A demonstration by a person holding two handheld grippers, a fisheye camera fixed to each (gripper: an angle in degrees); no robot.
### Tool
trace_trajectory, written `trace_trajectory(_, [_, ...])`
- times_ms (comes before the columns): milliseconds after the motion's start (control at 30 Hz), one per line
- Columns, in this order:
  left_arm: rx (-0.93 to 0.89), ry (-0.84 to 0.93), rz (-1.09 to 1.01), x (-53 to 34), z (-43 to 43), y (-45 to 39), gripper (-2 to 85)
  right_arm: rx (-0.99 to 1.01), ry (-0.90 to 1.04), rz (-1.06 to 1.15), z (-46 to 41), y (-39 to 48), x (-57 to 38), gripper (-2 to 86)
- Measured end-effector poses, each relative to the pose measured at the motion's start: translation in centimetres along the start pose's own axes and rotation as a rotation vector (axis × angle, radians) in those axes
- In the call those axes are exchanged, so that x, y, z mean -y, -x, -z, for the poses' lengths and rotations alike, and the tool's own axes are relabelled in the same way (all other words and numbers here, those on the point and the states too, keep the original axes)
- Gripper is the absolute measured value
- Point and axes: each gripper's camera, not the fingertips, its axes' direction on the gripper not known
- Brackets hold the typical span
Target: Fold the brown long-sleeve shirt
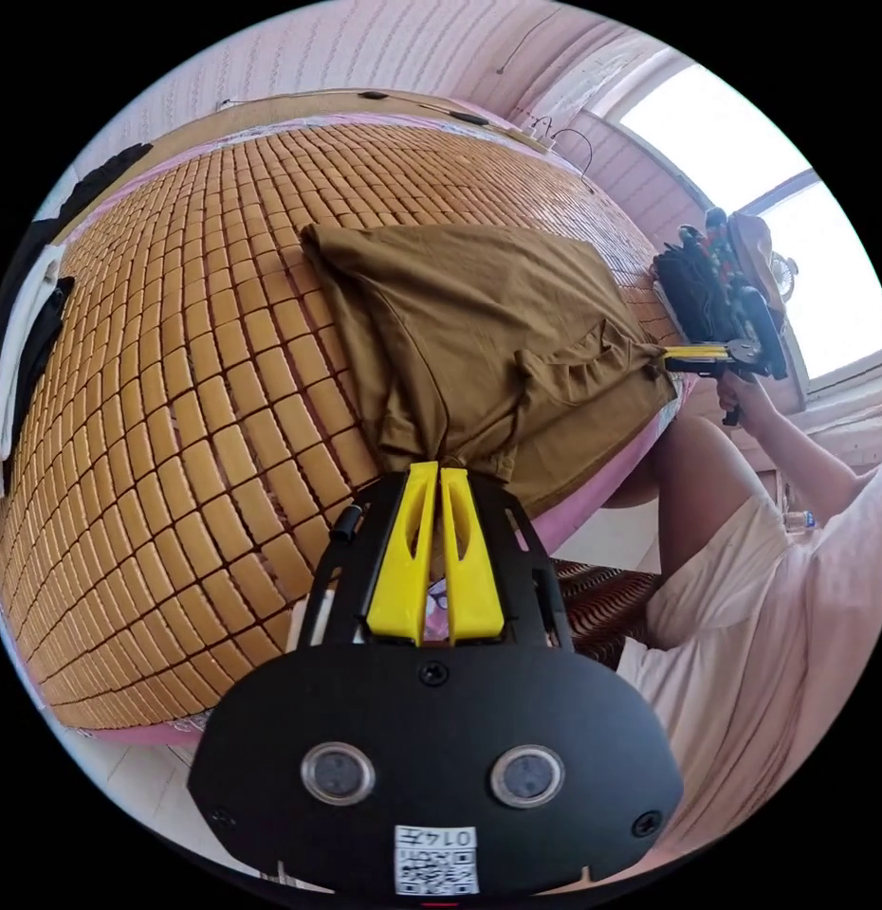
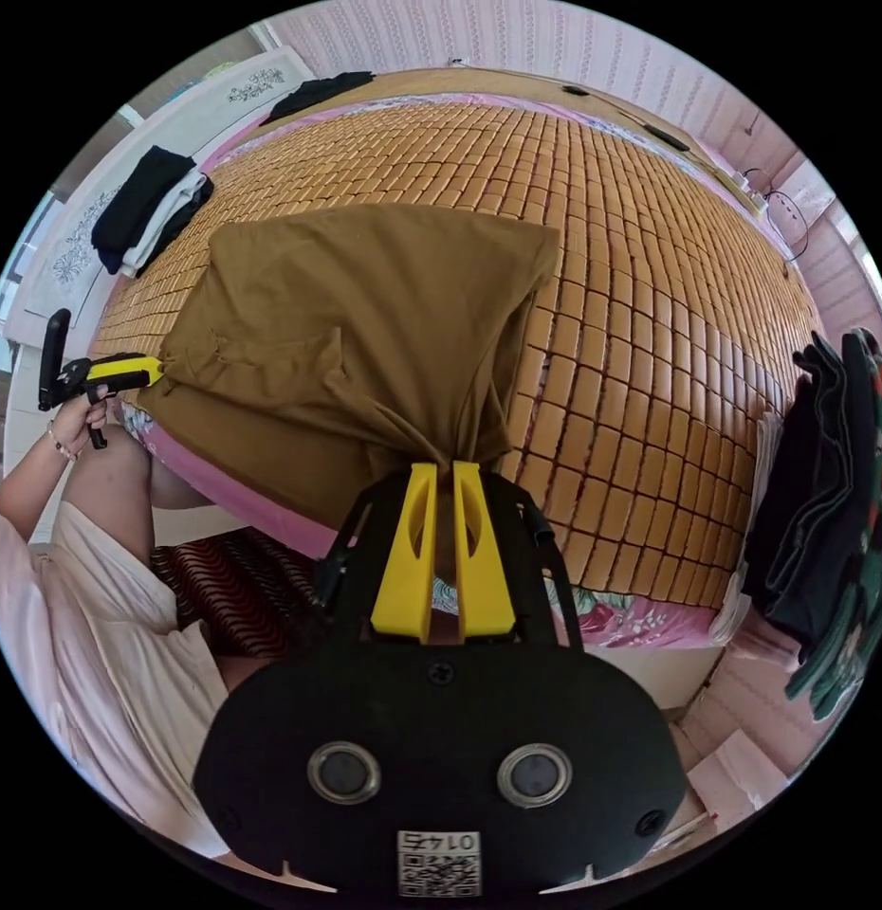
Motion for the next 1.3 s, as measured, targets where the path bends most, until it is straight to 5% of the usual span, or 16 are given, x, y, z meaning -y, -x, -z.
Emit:
trace_trajectory(333, [0.065,-0.146,0.079,-6.8,7.2,-4.8,1.0,0.008,-0.064,-0.031,1.5,4.1,-3.7,1.4])
trace_trajectory(600, [0.016,-0.152,-0.038,-1.5,4.8,-11.9,4.8,0.062,-0.058,0.106,-2.2,9.5,3.3,9.5])
trace_trajectory(867, [0.057,0.1,0.037,4.7,-4.4,-13.1,4.5,0.094,0.063,0.017,-7.1,10.0,6.0,1.9])
trace_trajectory(1067, [-0.032,0.003,-0.078,1.2,-2.2,-14.8,-0.6,0.248,-0.04,0.245,-4.8,10.2,1.8,-0.1])
trace_trajectory(1300, [-0.051,0.021,-0.151,-7.9,0.2,-16.9,-0.7,0.155,0.081,0.401,-5.4,11.7,-0.5,0.1])
